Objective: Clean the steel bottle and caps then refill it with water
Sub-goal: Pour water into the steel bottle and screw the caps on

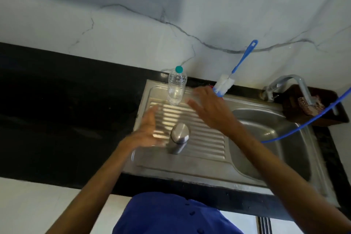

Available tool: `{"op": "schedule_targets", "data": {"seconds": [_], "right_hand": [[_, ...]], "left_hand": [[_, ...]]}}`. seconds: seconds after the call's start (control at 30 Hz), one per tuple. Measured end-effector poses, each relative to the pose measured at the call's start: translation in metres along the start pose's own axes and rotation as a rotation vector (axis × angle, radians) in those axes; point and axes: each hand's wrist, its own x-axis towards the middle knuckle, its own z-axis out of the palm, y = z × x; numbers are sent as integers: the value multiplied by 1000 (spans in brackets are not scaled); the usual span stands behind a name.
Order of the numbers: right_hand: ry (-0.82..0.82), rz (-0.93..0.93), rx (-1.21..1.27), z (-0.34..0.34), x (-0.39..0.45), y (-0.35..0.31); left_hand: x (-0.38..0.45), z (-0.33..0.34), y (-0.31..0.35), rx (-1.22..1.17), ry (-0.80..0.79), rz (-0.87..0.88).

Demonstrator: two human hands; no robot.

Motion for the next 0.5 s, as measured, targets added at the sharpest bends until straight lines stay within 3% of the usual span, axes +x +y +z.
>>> {"op": "schedule_targets", "data": {"seconds": [0.1, 0.27, 0.33, 0.5], "right_hand": [[135, -59, 0, -18, 36, 14], [85, -271, -293, -16, 96, 5], [-8, -376, -370, -5, 112, 3], [-58, -369, -338, 8, 134, 7]], "left_hand": [[14, -52, 5, 13, 196, -34], [68, -86, 33, -6, 152, 24], [95, -79, 49, -38, 112, 46], [139, -52, 69, -30, 120, 149]]}}
